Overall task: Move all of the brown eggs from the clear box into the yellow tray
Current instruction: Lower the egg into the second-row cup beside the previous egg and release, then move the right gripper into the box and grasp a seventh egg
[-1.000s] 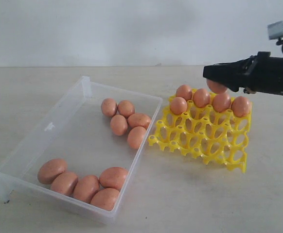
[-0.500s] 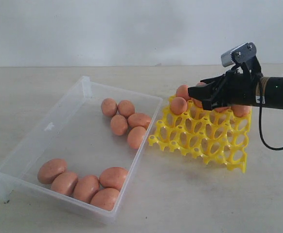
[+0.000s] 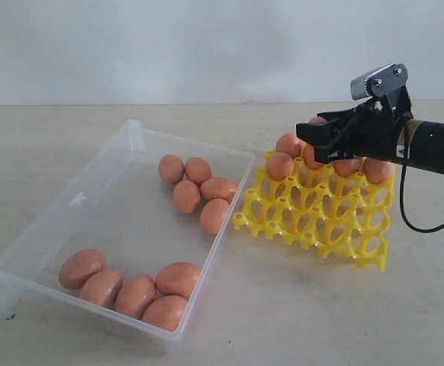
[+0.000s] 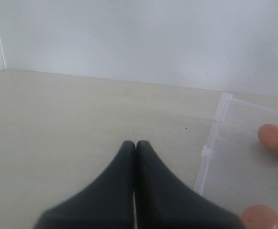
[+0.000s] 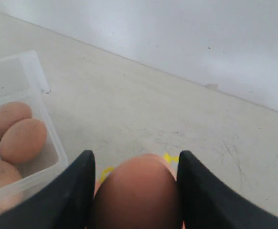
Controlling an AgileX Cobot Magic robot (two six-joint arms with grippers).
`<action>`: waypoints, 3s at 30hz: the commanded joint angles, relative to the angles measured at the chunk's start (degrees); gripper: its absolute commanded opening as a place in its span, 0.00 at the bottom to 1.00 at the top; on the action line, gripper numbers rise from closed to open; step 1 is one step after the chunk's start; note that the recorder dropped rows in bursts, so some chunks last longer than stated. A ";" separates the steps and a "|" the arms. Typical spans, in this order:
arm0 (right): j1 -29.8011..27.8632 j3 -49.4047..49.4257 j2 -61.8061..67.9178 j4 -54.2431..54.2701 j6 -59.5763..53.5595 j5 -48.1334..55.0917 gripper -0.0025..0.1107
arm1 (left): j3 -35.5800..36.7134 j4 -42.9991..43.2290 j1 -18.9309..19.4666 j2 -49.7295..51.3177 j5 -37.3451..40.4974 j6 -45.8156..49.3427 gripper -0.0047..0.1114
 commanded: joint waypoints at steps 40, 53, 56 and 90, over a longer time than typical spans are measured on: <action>3.91 -0.85 0.81 -3.77 -0.57 9.98 0.39 | -0.20 -0.10 -0.28 0.17 -0.50 0.38 0.00; 3.91 -0.85 0.81 -2.94 -0.57 9.59 0.64 | -0.20 -0.10 -0.28 0.17 -0.38 0.38 0.00; 3.91 -0.85 0.81 -2.94 -0.57 9.59 0.65 | -0.20 -0.10 -0.28 0.17 -0.38 0.38 0.00; 41.40 -13.65 -16.55 2.45 3.96 78.52 0.02 | -0.20 -0.10 -0.28 0.17 -0.38 0.38 0.00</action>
